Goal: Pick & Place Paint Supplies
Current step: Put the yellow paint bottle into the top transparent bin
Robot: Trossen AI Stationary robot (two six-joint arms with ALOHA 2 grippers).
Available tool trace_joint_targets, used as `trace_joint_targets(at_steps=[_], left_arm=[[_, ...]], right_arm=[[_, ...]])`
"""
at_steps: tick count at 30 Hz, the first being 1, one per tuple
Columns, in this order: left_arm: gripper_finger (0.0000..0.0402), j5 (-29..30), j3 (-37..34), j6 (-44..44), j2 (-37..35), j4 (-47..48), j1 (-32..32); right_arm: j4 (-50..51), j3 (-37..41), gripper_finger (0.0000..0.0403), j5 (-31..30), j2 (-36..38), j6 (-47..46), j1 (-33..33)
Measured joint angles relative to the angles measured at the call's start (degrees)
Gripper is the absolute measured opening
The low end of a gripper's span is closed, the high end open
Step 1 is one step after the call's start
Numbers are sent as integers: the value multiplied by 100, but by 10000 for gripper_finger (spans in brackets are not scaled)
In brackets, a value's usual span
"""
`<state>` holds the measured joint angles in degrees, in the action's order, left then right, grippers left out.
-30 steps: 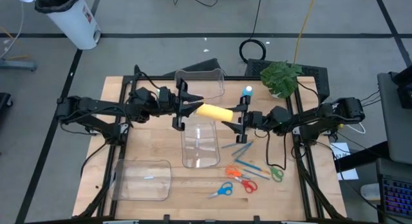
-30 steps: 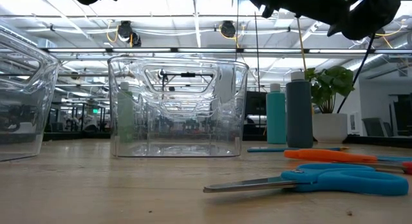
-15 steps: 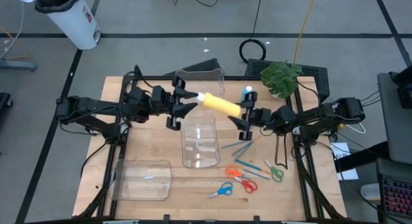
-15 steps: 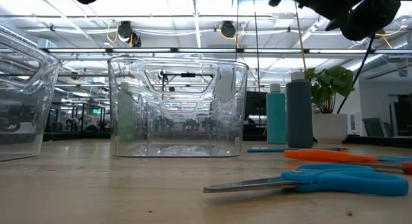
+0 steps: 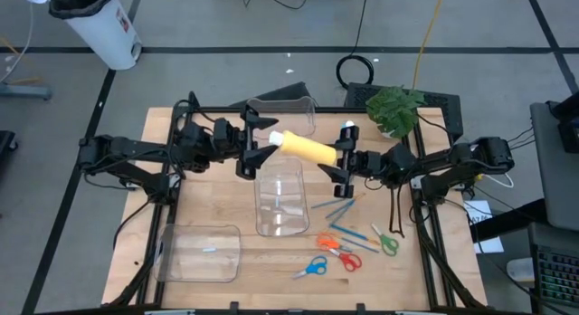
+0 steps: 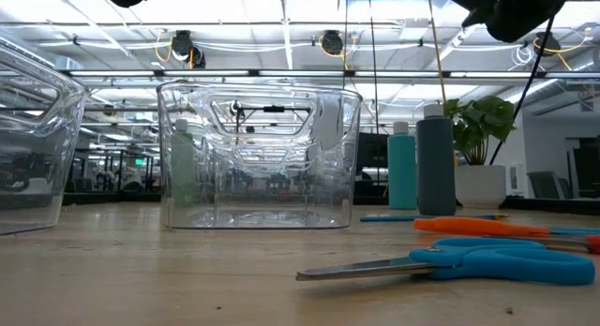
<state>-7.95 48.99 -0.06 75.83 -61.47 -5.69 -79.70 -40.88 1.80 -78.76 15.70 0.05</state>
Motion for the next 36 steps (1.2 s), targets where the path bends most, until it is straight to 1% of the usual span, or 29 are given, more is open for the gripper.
trace_joint_targets(at_steps=[4, 7, 19, 36], left_arm=[[303, 3, 0, 75, 7, -61, 3], [290, -2, 0, 102, 7, -114, 5], [254, 9, 0, 128, 7, -120, 13], [160, 20, 9, 92, 7, -26, -106]], right_arm=[[3, 0, 189, -42, -2, 14, -9], [111, 4, 189, -212, -21, 68, -11], [15, 11, 189, -184, -20, 150, -13], [120, 11, 189, -260, -20, 132, -15]])
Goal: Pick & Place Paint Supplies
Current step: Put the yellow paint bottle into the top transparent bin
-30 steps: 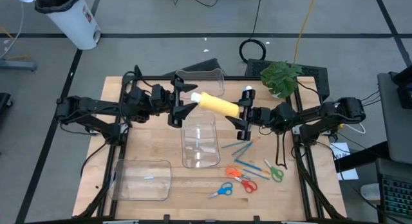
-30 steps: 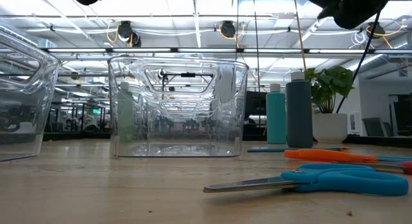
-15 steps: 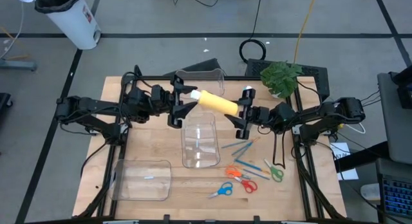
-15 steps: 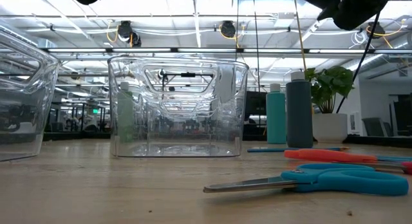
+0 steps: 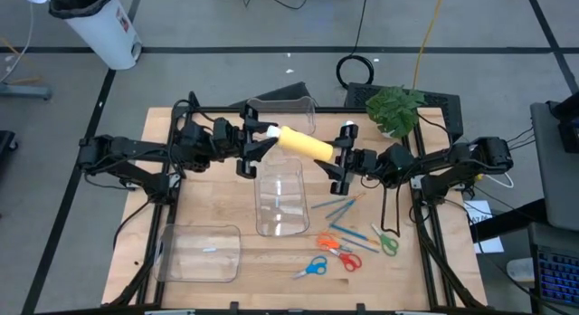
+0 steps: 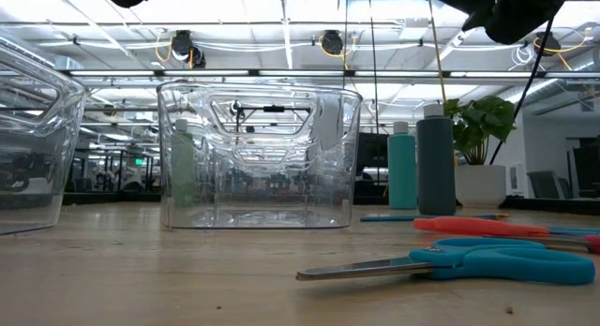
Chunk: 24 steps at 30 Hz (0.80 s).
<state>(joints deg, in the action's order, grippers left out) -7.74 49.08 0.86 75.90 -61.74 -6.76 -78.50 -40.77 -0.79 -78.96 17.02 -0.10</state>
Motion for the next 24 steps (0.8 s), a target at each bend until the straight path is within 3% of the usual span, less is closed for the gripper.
trace_joint_targets(at_steps=[5, 17, 22, 24], left_arm=[[123, -86, 18, -20, -2, 6, -1], [123, -206, 798, -124, 280, 897, -25], [119, -274, 774, 282, 111, 1725, -58], [118, -137, 776, 414, -132, 1955, -60]], right_arm=[[61, 0, 189, 76, 11, 23, -22], [746, -7, 193, -273, 58, -992, -207], [2587, 22, 344, -725, 356, -1571, -228], [3104, 3, 380, -751, 624, -1813, -262]])
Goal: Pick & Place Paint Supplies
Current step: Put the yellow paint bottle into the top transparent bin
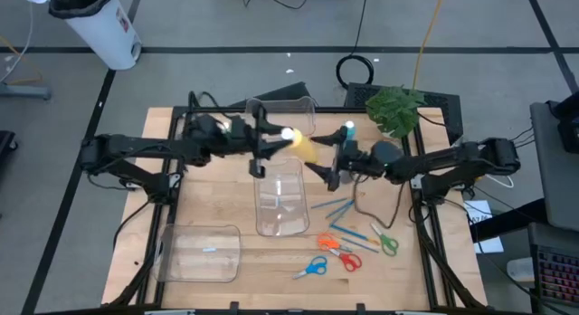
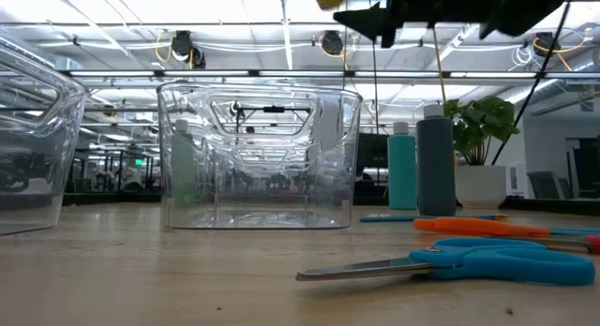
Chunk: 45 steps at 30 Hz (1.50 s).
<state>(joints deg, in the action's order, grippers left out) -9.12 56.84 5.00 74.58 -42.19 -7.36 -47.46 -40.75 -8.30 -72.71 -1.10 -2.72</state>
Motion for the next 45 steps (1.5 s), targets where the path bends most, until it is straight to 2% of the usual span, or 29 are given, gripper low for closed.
trace_joint_targets(at_steps=[4, 10, 14, 17, 20, 24, 28, 33, 38, 45], left_arm=[[118, 599, 52, 419, -403, 478, -6], [118, 1431, 20, 1007, -795, 1552, -120], [118, 1844, -182, 898, -1026, 2224, -679], [118, 1738, -620, 460, -963, 2266, -1317], [118, 1277, -1046, 127, -907, 1740, -1991], [118, 1240, -1547, -124, -617, 1270, -2720], [118, 933, -1787, -429, -74, 873, -3156], [118, 947, -1812, -390, 744, 407, -3249], [118, 1254, -1786, -299, 1291, -300, -3245], [118, 1665, -1802, -243, 1625, -106, -3272]], right_arm=[[989, 9, 358, 23, 244, -162, 4], [1508, -12, 320, 66, 566, -147, 121], [1725, 8, 313, 79, 636, -272, 209], [1681, -3, 313, 80, 651, -278, 214], [1747, -1, 313, 79, 631, -276, 212], [1704, -1, 313, 79, 640, -276, 212], [1718, -1, 313, 79, 638, -276, 212], [1747, -1, 312, 82, 637, -273, 212], [1797, 2, 311, 82, 637, -273, 212], [1906, 2, 311, 82, 637, -273, 212]])
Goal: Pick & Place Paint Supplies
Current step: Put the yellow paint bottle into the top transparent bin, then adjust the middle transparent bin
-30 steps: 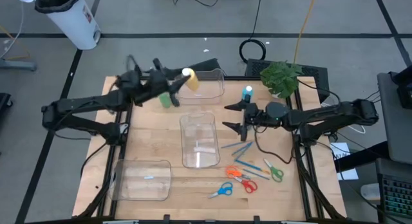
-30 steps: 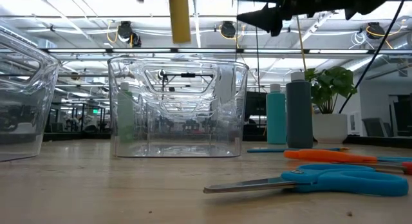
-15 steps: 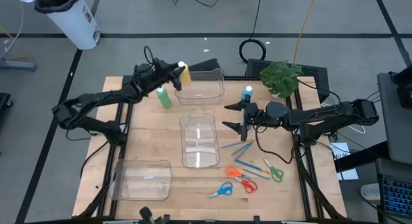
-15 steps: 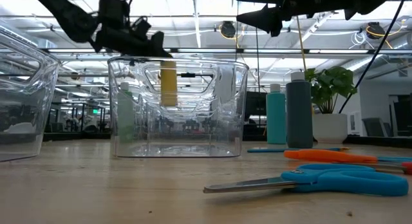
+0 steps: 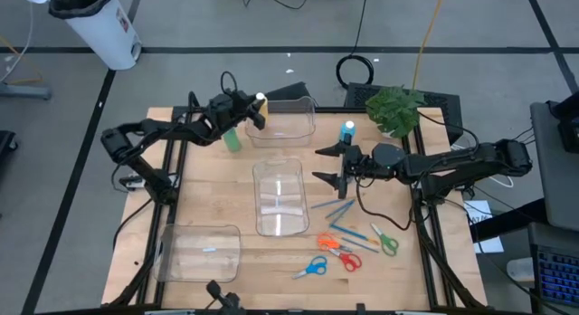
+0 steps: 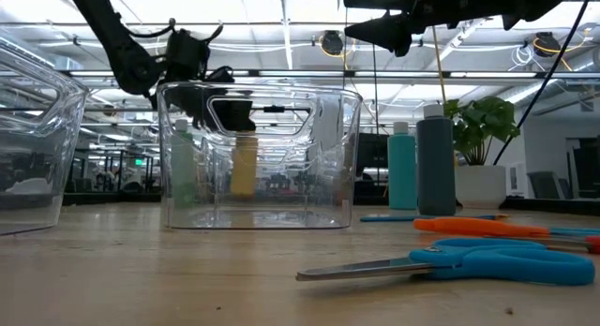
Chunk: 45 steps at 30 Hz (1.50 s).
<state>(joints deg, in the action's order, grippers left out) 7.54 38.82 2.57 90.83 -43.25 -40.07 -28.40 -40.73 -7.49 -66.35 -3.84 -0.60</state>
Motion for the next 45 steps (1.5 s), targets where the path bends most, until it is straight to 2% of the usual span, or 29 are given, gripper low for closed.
trace_joint_targets(at_steps=[7, 18, 20, 25, 29, 37, 42, 45], left_arm=[[118, 330, 3, 272, 7, 124, 12], [118, 630, 4, 124, 4, 480, 9], [137, 767, 6, 22, -2, 522, 7], [220, 925, 6, 24, -2, 567, 2], [255, 924, 6, 20, -2, 571, 22], [273, 914, 6, 23, -336, 589, 176], [275, 915, 6, 164, -908, 756, 317], [277, 908, 6, 10, -1437, 1277, 432]], right_arm=[[6, 2, 311, 0, 0, 0, 0], [6, 2, 311, 2, 0, 0, 0], [5, 2, 311, 2, 0, 0, 0], [14, 2, 311, 2, 0, -2, 0], [48, 2, 311, 2, 0, -2, 0], [91, 4, 311, 4, 0, -2, 0], [105, 4, 311, 4, 0, -2, 0], [133, 4, 311, 4, 0, -4, 0]])
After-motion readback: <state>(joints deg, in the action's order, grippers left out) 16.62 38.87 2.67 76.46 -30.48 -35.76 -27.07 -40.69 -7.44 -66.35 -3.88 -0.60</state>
